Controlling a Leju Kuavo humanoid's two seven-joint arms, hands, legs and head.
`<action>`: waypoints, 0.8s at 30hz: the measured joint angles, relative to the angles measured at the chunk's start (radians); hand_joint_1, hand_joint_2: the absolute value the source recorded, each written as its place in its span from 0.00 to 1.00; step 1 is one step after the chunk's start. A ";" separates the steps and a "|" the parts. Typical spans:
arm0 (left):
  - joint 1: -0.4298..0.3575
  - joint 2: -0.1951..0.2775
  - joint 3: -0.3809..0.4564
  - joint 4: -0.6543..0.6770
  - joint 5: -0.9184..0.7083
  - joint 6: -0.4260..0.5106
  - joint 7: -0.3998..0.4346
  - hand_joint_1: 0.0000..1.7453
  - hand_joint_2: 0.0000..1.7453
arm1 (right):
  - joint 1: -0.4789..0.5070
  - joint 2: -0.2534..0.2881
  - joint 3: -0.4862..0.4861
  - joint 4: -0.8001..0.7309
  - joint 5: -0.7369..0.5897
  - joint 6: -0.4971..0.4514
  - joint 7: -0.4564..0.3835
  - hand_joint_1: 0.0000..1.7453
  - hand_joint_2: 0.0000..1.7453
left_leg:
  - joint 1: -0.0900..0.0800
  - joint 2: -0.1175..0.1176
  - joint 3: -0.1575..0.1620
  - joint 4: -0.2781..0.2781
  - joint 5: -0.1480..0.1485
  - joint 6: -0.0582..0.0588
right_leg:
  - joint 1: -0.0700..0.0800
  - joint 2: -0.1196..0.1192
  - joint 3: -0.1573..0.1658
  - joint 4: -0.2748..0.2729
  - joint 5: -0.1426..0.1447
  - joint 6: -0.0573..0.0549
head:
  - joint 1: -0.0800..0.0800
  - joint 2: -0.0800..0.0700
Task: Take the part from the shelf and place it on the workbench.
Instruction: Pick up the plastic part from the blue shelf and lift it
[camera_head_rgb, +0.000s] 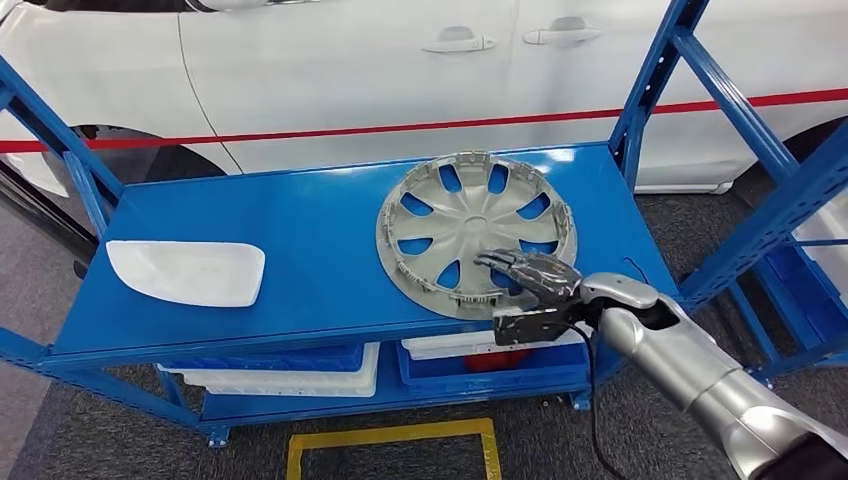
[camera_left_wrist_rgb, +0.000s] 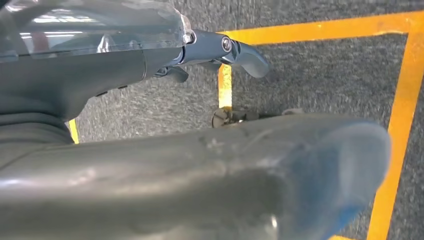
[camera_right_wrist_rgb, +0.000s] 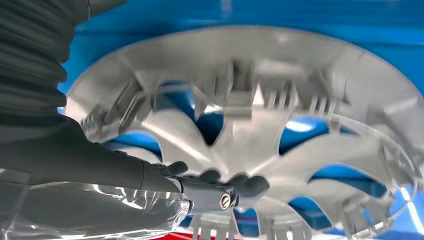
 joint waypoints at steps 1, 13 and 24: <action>0.000 0.000 0.002 0.000 -0.002 0.001 0.002 0.00 0.00 | -0.013 0.004 0.009 0.006 -0.009 0.010 0.000 0.00 1.00 | 0.002 0.000 -0.029 0.065 -0.033 -0.005 | 0.001 0.000 0.000 0.000 0.000 -0.003 | -0.002 0.000; -0.008 -0.010 0.025 0.000 -0.030 -0.004 -0.003 0.00 0.00 | -0.109 0.099 0.147 0.116 -0.038 -0.005 0.018 0.00 1.00 | -0.014 0.002 0.046 -0.110 0.071 0.046 | 0.013 -0.002 0.002 -0.006 0.003 0.017 | -0.001 0.000; -0.009 -0.021 0.044 0.000 -0.046 -0.016 -0.017 0.00 0.00 | -0.130 0.133 0.198 0.171 -0.040 -0.030 0.030 0.00 1.00 | -0.006 0.002 0.041 -0.096 0.066 0.031 | 0.001 -0.003 -0.009 0.021 0.000 0.037 | 0.000 0.000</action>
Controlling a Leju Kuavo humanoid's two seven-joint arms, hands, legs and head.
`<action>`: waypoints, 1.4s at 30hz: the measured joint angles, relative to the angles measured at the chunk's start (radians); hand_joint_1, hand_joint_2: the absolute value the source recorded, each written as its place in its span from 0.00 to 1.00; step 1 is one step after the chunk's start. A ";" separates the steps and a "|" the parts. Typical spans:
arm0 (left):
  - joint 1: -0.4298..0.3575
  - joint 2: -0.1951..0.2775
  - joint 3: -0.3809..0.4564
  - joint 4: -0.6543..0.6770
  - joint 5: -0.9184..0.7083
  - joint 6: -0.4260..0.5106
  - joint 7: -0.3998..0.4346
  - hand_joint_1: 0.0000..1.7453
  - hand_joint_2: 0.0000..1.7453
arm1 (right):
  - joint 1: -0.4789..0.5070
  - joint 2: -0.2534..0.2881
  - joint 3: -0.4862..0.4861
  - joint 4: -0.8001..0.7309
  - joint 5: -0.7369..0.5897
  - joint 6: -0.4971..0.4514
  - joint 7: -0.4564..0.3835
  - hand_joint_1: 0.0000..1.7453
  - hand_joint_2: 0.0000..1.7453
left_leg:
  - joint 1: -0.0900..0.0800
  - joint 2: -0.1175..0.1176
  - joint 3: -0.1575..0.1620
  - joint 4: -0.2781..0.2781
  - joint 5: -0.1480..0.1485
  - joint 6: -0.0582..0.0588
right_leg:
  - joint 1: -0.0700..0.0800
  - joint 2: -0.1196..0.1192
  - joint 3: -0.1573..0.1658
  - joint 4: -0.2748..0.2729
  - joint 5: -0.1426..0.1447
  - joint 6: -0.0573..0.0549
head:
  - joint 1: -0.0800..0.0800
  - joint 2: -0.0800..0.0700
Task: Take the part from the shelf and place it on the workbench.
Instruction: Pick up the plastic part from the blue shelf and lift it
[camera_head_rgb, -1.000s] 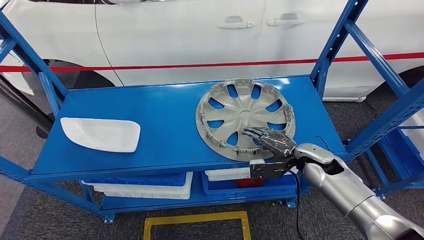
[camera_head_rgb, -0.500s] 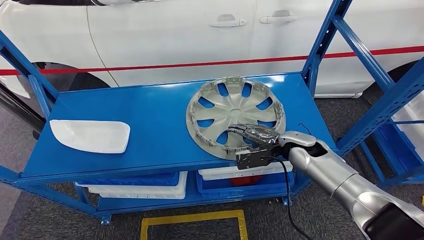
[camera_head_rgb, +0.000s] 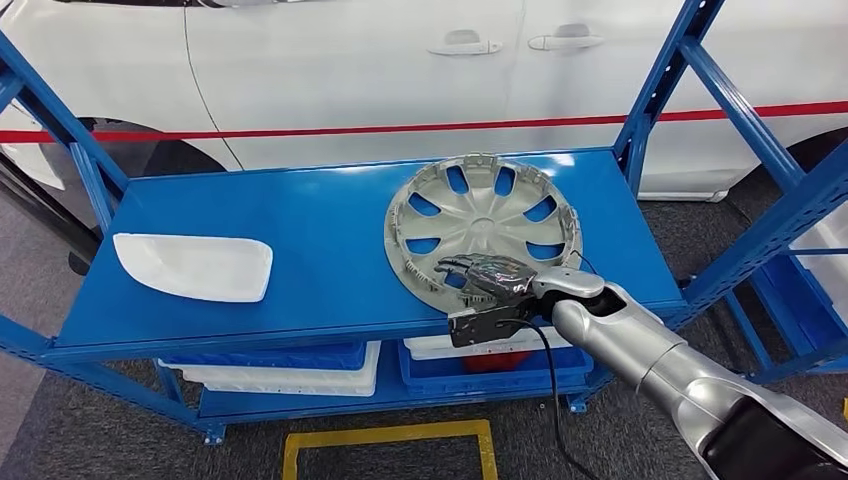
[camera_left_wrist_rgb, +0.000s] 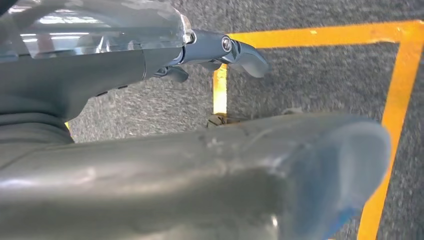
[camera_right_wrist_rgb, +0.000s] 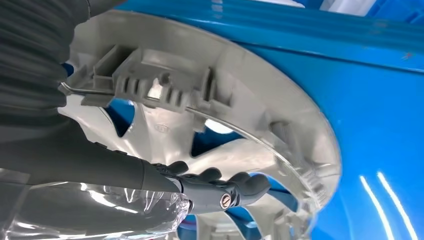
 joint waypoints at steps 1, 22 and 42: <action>0.000 0.000 0.002 0.000 -0.003 0.000 -0.001 0.00 0.00 | -0.003 0.005 0.004 0.006 -0.002 0.002 0.003 0.00 1.00 | -0.002 0.000 -0.004 0.005 -0.003 -0.005 | 0.002 0.001 0.006 -0.015 -0.001 -0.007 | 0.000 0.000; 0.006 -0.013 0.079 0.000 -0.002 0.021 -0.027 0.00 0.00 | -0.011 0.052 0.108 -0.005 0.123 0.003 0.206 0.95 1.00 | 0.007 0.006 0.020 -0.036 0.017 0.013 | 0.008 0.005 -0.019 0.047 -0.048 -0.010 | -0.001 0.000; 0.007 -0.026 0.158 0.000 -0.055 0.040 -0.043 0.00 0.00 | 0.120 0.090 0.062 -0.160 0.504 -0.167 0.275 1.00 1.00 | 0.008 0.003 -0.112 0.291 -0.156 -0.041 | 0.009 0.004 0.011 -0.021 0.000 -0.053 | -0.007 0.000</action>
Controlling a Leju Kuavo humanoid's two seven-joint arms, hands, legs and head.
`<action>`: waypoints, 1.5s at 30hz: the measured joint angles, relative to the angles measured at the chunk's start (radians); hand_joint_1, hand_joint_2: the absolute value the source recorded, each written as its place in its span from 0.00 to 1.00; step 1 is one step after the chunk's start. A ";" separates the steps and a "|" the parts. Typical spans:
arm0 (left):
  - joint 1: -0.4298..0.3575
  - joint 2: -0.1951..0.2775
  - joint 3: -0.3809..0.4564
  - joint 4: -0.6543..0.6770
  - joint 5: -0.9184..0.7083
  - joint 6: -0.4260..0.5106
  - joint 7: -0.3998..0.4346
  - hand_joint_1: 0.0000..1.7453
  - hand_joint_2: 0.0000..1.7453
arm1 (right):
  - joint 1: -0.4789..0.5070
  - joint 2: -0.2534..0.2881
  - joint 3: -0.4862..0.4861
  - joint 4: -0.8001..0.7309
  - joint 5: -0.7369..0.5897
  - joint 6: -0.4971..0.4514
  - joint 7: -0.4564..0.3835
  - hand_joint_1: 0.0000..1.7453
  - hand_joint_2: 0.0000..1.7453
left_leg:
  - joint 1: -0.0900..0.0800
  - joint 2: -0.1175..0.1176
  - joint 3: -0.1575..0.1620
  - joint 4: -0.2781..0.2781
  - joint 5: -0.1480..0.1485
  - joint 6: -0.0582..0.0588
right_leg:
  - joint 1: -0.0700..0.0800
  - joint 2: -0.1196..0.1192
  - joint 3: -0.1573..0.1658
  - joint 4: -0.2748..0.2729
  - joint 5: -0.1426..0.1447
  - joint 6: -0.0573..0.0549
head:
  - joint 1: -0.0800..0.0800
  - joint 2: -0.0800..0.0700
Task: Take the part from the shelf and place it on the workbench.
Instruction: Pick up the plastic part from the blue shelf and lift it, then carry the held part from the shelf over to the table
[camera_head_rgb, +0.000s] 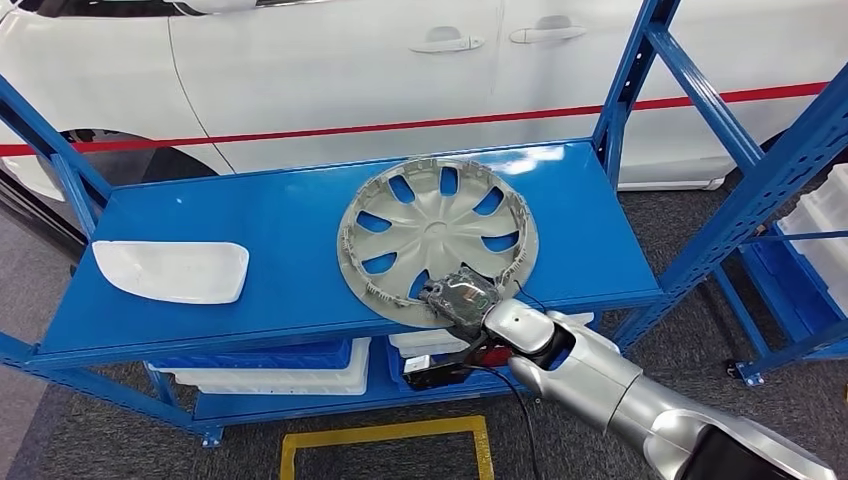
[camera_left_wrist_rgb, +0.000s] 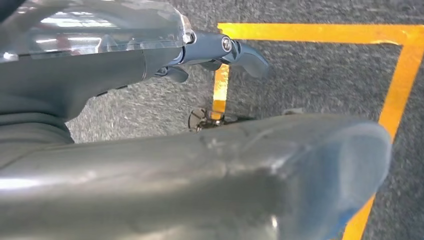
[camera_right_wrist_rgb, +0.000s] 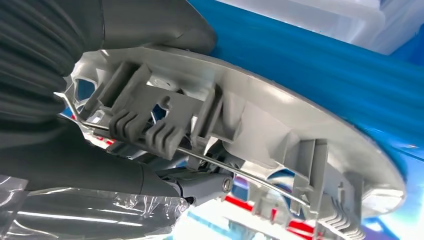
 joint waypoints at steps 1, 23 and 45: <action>0.001 0.000 0.004 0.000 -0.002 0.001 -0.002 0.00 0.00 | 0.011 0.000 -0.007 -0.016 0.018 -0.005 0.004 1.00 1.00 | -0.002 0.000 0.024 -0.047 0.031 0.007 | 0.003 0.001 0.001 0.000 0.000 0.000 | 0.000 0.000; -0.006 -0.009 0.022 -0.001 -0.007 0.005 -0.008 0.00 0.00 | 0.071 0.001 -0.047 -0.098 0.046 -0.015 0.011 1.00 1.00 | -0.009 0.001 0.140 -0.283 0.120 0.027 | -0.005 0.001 -0.017 0.016 -0.002 0.027 | 0.007 0.000; -0.002 -0.011 0.063 -0.006 -0.043 0.039 -0.121 0.00 0.00 | 0.272 0.005 -0.198 -0.284 0.432 -0.135 0.126 1.00 1.00 | -0.004 0.000 0.140 -0.331 0.164 0.058 | -0.003 0.000 -0.108 0.228 -0.126 0.041 | 0.007 0.000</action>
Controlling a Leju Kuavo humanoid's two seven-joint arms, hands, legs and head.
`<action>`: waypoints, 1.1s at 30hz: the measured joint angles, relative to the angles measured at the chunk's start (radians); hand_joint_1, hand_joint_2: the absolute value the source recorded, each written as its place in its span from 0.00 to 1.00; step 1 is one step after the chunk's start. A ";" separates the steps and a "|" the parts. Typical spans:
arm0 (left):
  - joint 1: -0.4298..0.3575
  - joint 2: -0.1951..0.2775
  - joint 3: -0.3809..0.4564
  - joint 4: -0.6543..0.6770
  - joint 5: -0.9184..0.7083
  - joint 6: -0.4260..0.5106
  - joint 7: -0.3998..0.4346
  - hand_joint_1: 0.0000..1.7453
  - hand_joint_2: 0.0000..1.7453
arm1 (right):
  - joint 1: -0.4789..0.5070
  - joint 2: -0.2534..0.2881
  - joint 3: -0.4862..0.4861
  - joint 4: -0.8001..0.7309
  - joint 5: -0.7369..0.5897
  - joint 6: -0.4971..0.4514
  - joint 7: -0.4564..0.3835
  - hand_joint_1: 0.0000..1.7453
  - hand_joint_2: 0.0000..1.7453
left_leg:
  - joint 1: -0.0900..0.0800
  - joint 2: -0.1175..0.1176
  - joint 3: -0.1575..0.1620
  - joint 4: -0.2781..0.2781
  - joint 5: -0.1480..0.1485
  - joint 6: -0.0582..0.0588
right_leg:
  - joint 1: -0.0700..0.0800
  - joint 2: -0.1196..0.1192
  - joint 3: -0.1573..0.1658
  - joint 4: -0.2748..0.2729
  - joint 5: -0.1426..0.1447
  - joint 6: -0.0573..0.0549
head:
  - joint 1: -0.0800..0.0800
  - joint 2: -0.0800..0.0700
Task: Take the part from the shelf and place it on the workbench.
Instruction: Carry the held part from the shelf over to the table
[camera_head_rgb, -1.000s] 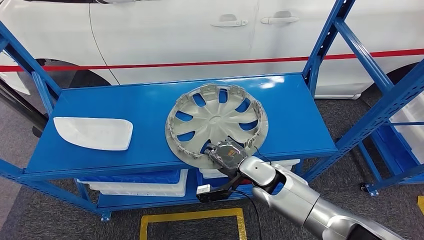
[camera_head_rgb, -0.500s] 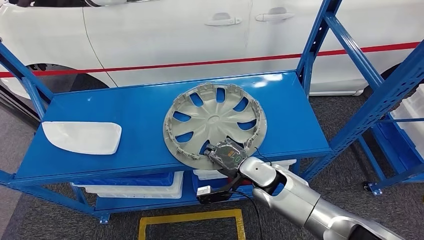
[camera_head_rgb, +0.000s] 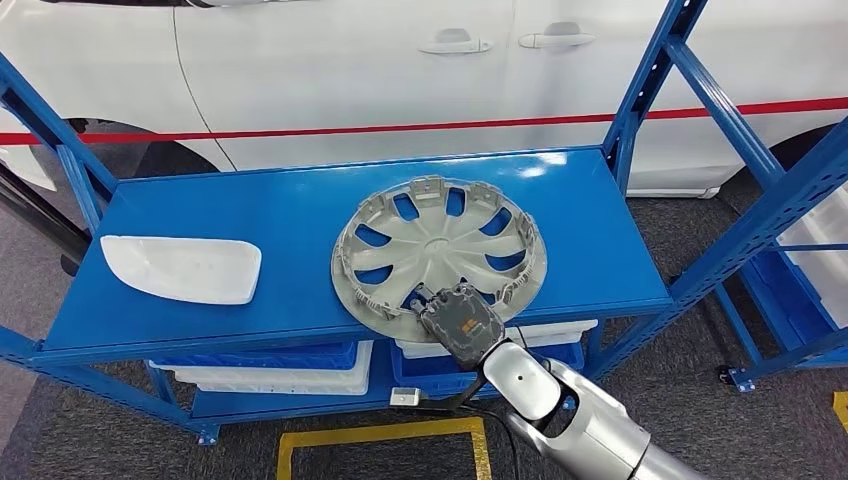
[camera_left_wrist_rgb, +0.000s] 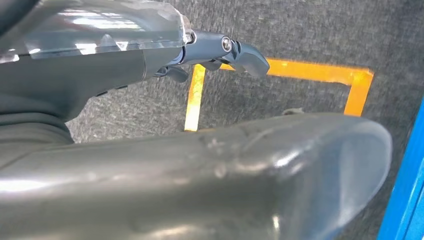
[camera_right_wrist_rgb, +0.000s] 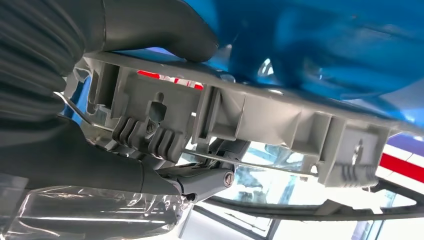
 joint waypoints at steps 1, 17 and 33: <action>0.000 0.000 0.001 0.000 0.000 0.000 -0.001 0.00 0.00 | 0.012 0.000 -0.007 -0.007 0.004 -0.001 0.001 1.00 1.00 | 0.000 0.000 -0.001 0.003 -0.001 0.000 | -0.001 0.000 -0.012 0.026 -0.002 0.002 | 0.000 0.000; -0.006 0.010 0.009 -0.009 -0.059 0.065 -0.028 0.00 0.00 | 0.149 0.048 -0.172 -0.175 0.106 -0.053 0.001 1.00 1.00 | 0.006 -0.003 -0.140 0.326 -0.154 -0.062 | -0.002 -0.002 0.113 -0.221 0.110 -0.042 | -0.008 0.000; -0.013 0.019 0.029 -0.016 -0.080 0.064 -0.064 0.00 0.00 | 0.225 0.081 -0.281 -0.338 0.086 -0.116 -0.002 1.00 1.00 | 0.000 -0.003 0.000 0.007 -0.005 -0.005 | -0.001 0.000 0.015 -0.012 0.028 0.004 | 0.000 0.000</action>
